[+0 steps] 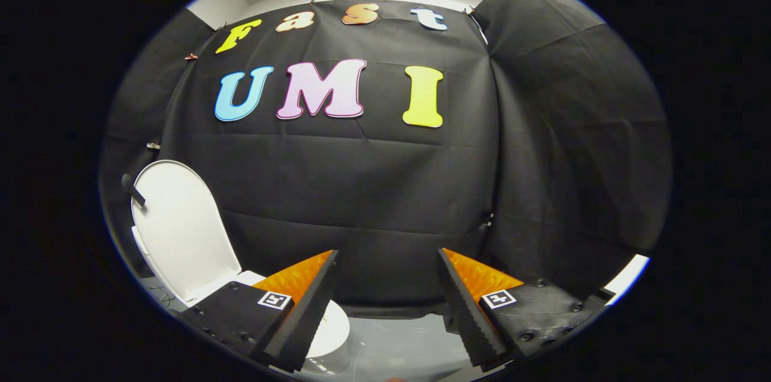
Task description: Open the toilet lid.
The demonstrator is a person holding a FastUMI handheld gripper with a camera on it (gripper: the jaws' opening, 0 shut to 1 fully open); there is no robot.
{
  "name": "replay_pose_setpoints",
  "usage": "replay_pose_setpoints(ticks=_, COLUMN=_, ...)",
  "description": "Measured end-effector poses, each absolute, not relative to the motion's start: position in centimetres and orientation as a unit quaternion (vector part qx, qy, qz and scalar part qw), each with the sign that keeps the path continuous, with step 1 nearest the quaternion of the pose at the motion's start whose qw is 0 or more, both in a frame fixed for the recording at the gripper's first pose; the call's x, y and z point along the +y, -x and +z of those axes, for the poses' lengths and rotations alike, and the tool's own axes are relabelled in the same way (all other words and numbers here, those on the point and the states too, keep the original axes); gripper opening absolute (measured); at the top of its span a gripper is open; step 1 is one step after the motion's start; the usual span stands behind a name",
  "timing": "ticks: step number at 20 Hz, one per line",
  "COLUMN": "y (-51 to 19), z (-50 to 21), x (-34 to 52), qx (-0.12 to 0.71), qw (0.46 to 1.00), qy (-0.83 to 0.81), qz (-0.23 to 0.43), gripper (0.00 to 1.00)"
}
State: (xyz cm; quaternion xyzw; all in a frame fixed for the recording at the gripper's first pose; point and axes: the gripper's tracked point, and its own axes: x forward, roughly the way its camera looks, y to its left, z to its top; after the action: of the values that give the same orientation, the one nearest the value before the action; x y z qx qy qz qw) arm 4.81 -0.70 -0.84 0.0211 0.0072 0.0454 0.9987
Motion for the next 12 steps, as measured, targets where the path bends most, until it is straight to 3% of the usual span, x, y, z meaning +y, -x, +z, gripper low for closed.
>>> replay_pose_setpoints(ticks=12, y=-4.7, z=-1.8, x=0.6, qx=0.03, qw=0.997, qy=-0.028, qz=0.058, gripper=1.0)
